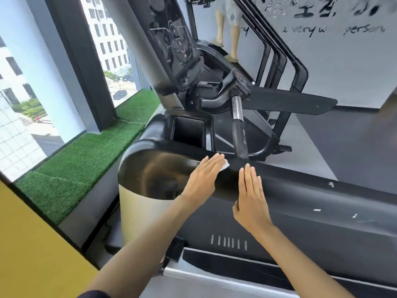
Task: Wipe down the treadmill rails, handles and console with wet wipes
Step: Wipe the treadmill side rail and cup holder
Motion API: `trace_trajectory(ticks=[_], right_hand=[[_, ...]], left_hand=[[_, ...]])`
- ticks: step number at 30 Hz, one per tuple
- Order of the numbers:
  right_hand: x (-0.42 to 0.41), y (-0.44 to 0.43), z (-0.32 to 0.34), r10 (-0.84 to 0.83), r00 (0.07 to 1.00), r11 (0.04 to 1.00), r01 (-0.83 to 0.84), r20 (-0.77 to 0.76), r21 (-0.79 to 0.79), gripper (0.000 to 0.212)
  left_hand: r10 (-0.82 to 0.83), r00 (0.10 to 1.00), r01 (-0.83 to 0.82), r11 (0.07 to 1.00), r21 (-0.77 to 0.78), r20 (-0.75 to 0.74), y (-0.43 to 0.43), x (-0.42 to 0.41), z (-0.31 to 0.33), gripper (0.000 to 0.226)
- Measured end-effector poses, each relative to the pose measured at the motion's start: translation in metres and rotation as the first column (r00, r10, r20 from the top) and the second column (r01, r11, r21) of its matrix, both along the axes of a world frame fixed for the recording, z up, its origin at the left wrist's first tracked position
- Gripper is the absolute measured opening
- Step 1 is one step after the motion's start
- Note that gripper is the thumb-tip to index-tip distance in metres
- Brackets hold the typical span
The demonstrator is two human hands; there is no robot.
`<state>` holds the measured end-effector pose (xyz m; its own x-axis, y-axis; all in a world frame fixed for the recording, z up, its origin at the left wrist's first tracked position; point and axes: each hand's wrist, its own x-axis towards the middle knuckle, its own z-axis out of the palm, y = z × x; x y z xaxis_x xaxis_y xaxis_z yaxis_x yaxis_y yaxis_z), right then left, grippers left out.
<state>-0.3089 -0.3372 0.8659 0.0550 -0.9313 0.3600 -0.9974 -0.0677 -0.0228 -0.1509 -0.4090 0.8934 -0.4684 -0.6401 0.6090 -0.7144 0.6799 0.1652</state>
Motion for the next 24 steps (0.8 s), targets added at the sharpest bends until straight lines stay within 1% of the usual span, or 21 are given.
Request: trace_trajectory(ticks=[1,2,3,4,5,6,7,8,9,10,11,12,13,14,15,17,19,20,21,22,24], right_hand=[[0.001,0.0,0.001,-0.004,1.0,1.0,0.004,0.0,-0.018,0.101],[0.002,-0.001,0.001,-0.008,1.0,0.999,0.008,0.007,-0.044,0.099],[0.003,-0.002,0.002,-0.012,1.0,0.997,0.013,0.021,-0.07,0.096],[0.003,-0.003,0.004,-0.014,0.999,0.995,0.017,0.033,-0.098,0.091],[0.004,-0.003,0.007,-0.016,0.998,0.991,0.023,0.056,-0.129,0.085],[0.004,-0.004,0.011,-0.016,0.994,0.986,0.033,0.105,-0.163,0.077],[0.004,-0.005,0.017,-0.01,0.981,0.981,0.047,0.192,-0.187,0.069],[0.006,-0.005,0.024,0.01,0.95,0.979,0.054,0.313,-0.198,0.062],[0.009,-0.005,0.032,0.044,0.886,0.981,0.05,0.462,-0.188,0.058],[0.012,-0.005,0.041,0.073,0.779,0.988,0.03,0.622,-0.154,0.055],[0.018,-0.005,0.051,0.07,0.642,0.996,0.001,0.764,-0.093,0.053],[0.023,-0.005,0.06,0.053,0.501,0.999,-0.033,0.864,-0.042,0.05],[0.027,-0.006,0.067,0.045,0.407,0.999,-0.041,0.912,-0.031,0.045],[0.031,-0.005,0.071,0.049,0.397,0.999,-0.028,0.917,-0.041,0.041],[0.035,-0.003,0.074,0.054,0.437,0.999,-0.02,0.898,-0.05,0.036],[0.04,0.003,0.072,0.029,0.501,1.0,-0.02,0.865,-0.022,0.025],[0.043,0.008,0.062,-0.012,0.524,1.0,-0.003,0.851,0.016,0.016],[0.044,0.01,0.056,-0.033,0.526,0.999,0.019,0.85,0.027,0.014],[0.044,0.012,0.05,-0.056,0.497,0.998,0.049,0.866,0.037,0.013],[0.045,0.012,0.047,-0.083,0.428,0.995,0.082,0.9,0.053,0.013],[0.049,0.013,0.042,-0.141,0.249,0.986,0.118,0.958,0.115,0.012]], left_hand=[[-0.036,0.999,0.036,0.999,0.006,0.008,-0.002,0.007,0.005,0.07],[-0.08,0.996,0.081,0.996,0.044,-0.024,-0.001,0.013,0.012,0.067],[-0.135,0.987,0.147,0.979,0.143,-0.093,0.003,0.018,0.02,0.06],[-0.169,0.965,0.22,0.94,0.261,-0.203,0.009,0.021,0.029,0.051],[-0.161,0.928,0.29,0.88,0.378,-0.336,0.014,0.022,0.038,0.041],[-0.096,0.871,0.352,0.806,0.476,-0.482,0.018,0.024,0.047,0.032],[0.001,0.794,0.429,0.707,0.562,-0.607,0.02,0.026,0.054,0.029],[0.089,0.72,0.51,0.604,0.613,-0.688,0.018,0.028,0.057,0.031],[0.162,0.659,0.591,0.493,0.638,-0.735,0.015,0.029,0.059,0.035],[0.217,0.628,0.64,0.402,0.655,-0.747,0.012,0.031,0.059,0.037],[0.252,0.613,0.678,0.319,0.662,-0.749,0.012,0.031,0.06,0.038],[0.248,0.631,0.681,0.275,0.678,-0.735,0.012,0.031,0.06,0.037],[0.221,0.673,0.659,0.255,0.708,-0.706,0.011,0.03,0.058,0.038],[0.17,0.728,0.617,0.26,0.743,-0.664,0.01,0.029,0.055,0.04],[0.13,0.764,0.589,0.261,0.765,-0.632,0.009,0.029,0.051,0.041],[0.124,0.772,0.585,0.248,0.773,-0.624,0.011,0.027,0.041,0.038],[0.213,0.755,0.577,0.231,0.783,-0.62,0.019,0.026,0.033,0.022],[0.271,0.736,0.581,0.215,0.785,-0.62,0.024,0.026,0.03,0.02],[0.327,0.703,0.601,0.199,0.774,-0.631,0.029,0.027,0.023,0.026],[0.373,0.661,0.634,0.186,0.75,-0.651,0.033,0.027,0.015,0.032],[0.425,0.607,0.666,0.189,0.722,-0.671,0.041,0.029,-0.001,0.033]])
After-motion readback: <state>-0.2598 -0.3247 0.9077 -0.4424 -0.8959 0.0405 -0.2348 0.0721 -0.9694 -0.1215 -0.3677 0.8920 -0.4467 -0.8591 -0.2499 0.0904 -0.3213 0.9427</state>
